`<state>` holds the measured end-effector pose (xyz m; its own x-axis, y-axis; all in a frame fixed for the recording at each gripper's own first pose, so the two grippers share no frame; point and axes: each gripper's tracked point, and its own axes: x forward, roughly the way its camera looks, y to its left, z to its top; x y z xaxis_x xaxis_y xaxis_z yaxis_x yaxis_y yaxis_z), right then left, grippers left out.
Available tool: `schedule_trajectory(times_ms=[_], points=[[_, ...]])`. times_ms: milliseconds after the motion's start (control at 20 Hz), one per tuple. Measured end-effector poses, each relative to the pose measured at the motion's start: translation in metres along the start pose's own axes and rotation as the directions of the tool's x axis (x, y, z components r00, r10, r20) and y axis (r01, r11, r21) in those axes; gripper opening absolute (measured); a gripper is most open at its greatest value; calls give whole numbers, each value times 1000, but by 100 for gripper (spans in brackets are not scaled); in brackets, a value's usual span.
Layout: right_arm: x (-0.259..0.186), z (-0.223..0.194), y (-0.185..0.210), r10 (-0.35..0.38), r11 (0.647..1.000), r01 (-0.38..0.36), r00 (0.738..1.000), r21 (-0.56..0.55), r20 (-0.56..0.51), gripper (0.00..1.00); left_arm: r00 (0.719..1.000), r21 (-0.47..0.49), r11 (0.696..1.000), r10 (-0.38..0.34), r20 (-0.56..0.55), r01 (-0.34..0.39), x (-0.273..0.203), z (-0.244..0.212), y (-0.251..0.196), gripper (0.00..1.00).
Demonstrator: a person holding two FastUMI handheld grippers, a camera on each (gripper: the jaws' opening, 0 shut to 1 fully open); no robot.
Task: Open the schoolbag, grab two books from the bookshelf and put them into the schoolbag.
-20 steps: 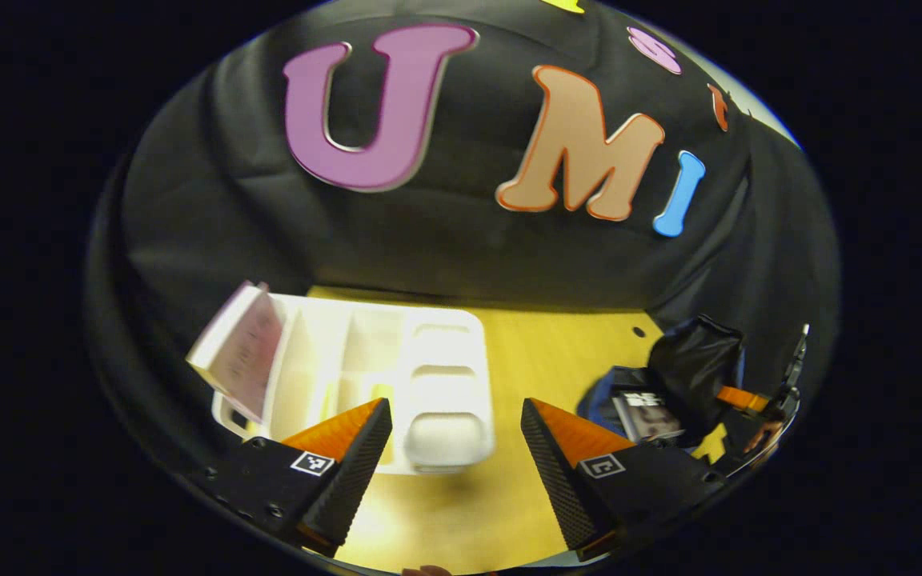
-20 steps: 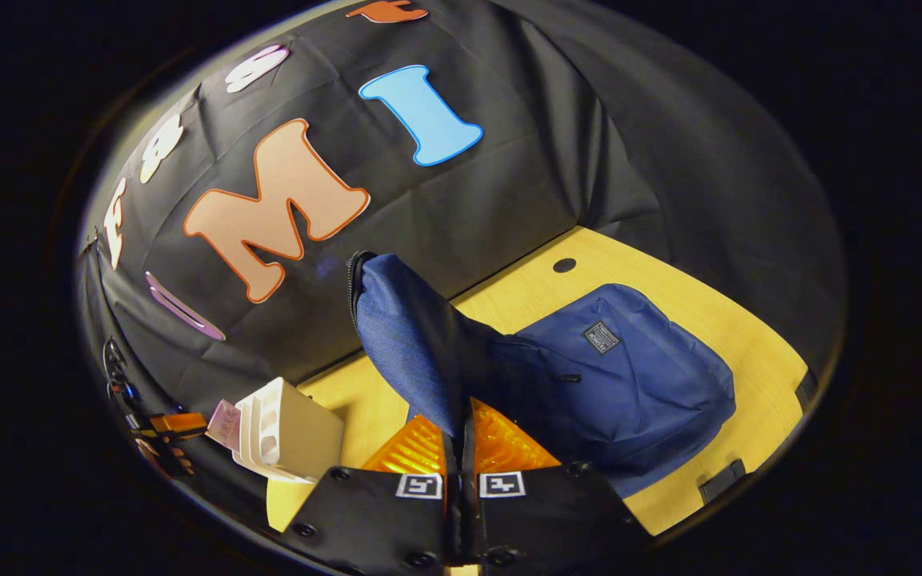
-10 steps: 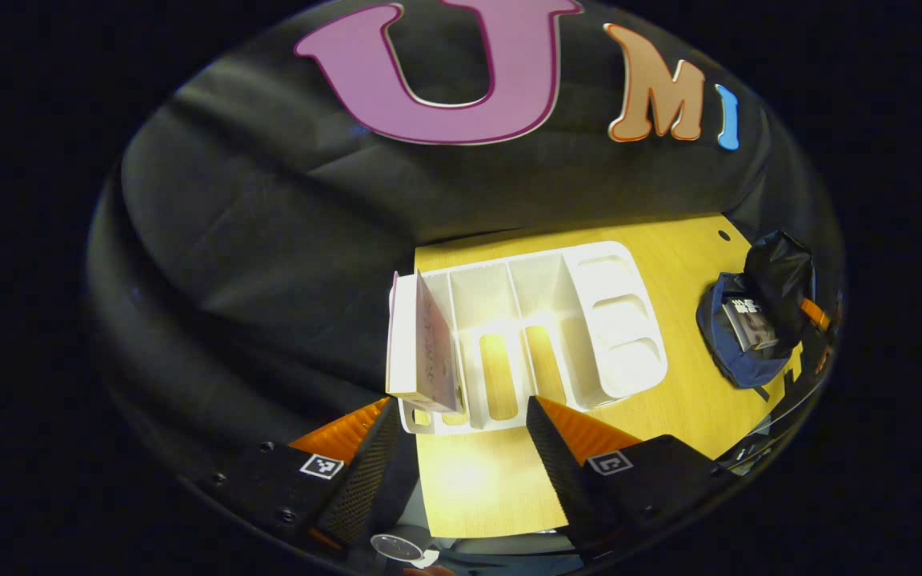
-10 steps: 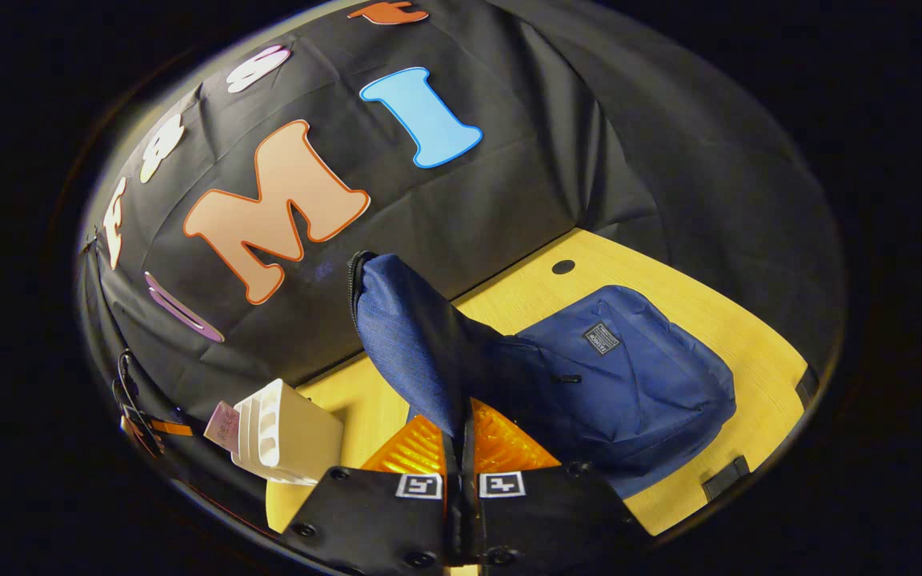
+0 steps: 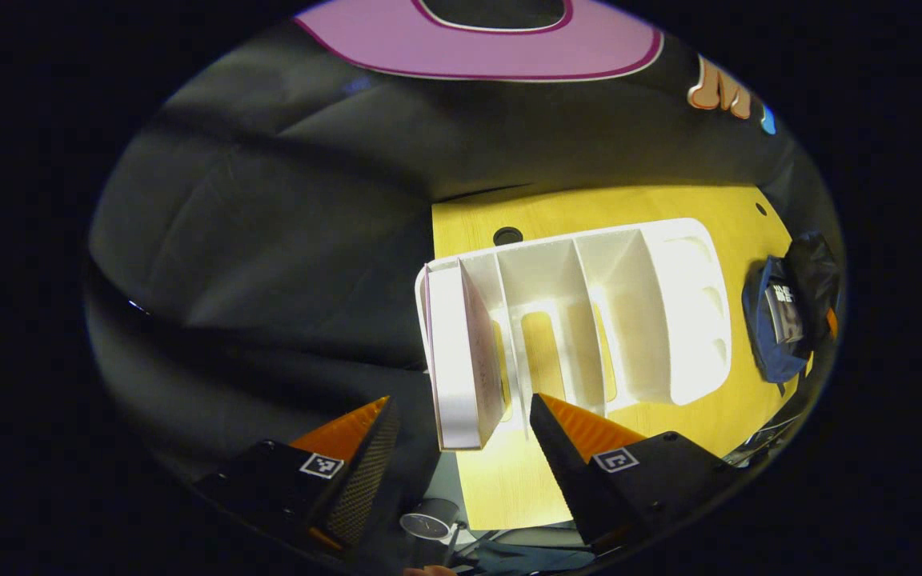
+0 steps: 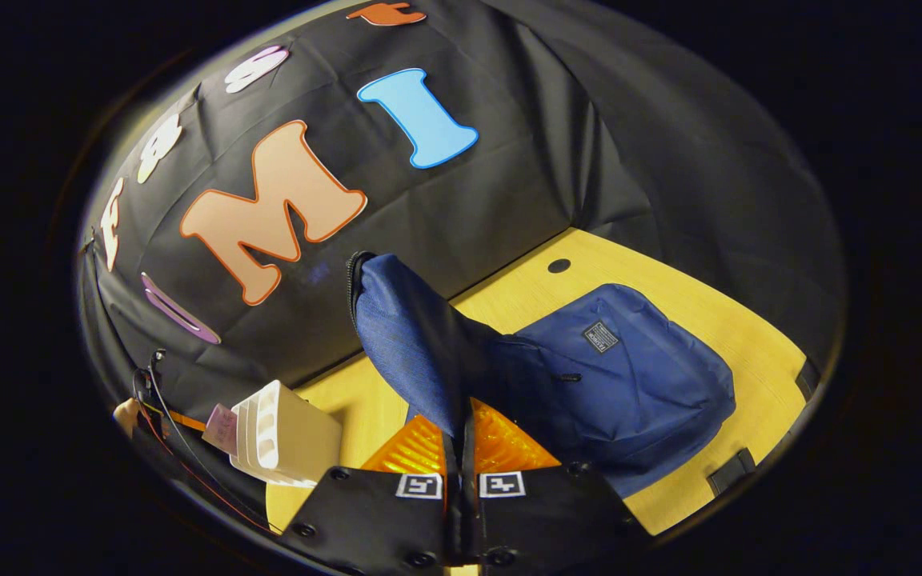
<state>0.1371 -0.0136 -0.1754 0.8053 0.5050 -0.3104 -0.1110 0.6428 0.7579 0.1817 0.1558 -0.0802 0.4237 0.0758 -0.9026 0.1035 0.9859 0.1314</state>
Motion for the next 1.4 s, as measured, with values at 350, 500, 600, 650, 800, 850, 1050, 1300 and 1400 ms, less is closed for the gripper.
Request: schedule_trajectory(times_ms=[350, 500, 600, 650, 800, 850, 1050, 1300, 1400], points=[[-1, -2, 0, -17, 1000, 17, 1000, -9, 6, 3, 997, 1, 1000, 11, -73, -11, 46, -3, 10, 100], [-2, -3, 0, -19, 1000, 19, 1000, -10, 8, 3, 995, -30, 999, -20, -100, 17, 63, -7, 5, 96], [0, -4, 1, -20, 1000, 20, 1000, -7, 9, 3, 994, -48, 999, -10, -113, 5, 73, -13, 8, 85], [0, -4, 0, -20, 1000, 20, 1000, -7, 9, 3, 991, -65, 998, -15, -134, 6, 78, -19, 4, 70], [3, -4, 0, -18, 1000, 19, 1000, -6, 10, 3, 985, -84, 994, -83, -152, 71, 71, -16, -11, 43], [2, -5, -1, -18, 1000, 18, 1000, -7, 9, 3, 983, -88, 994, -83, -162, 69, 68, -16, -13, 36], [2, -5, -2, -11, 1000, 11, 1000, -11, 7, 3, 982, -81, 995, -68, -176, 55, 63, -18, -9, 30], [5, -6, -3, 0, 1000, 0, 1000, 3, 6, 3, 988, -79, 995, -69, -137, 59, 37, -16, 2, 31], [6, -7, -3, 6, 1000, -6, 1000, -4, 1, 3, 990, -84, 994, -79, -113, 70, 16, -17, 8, 27]])
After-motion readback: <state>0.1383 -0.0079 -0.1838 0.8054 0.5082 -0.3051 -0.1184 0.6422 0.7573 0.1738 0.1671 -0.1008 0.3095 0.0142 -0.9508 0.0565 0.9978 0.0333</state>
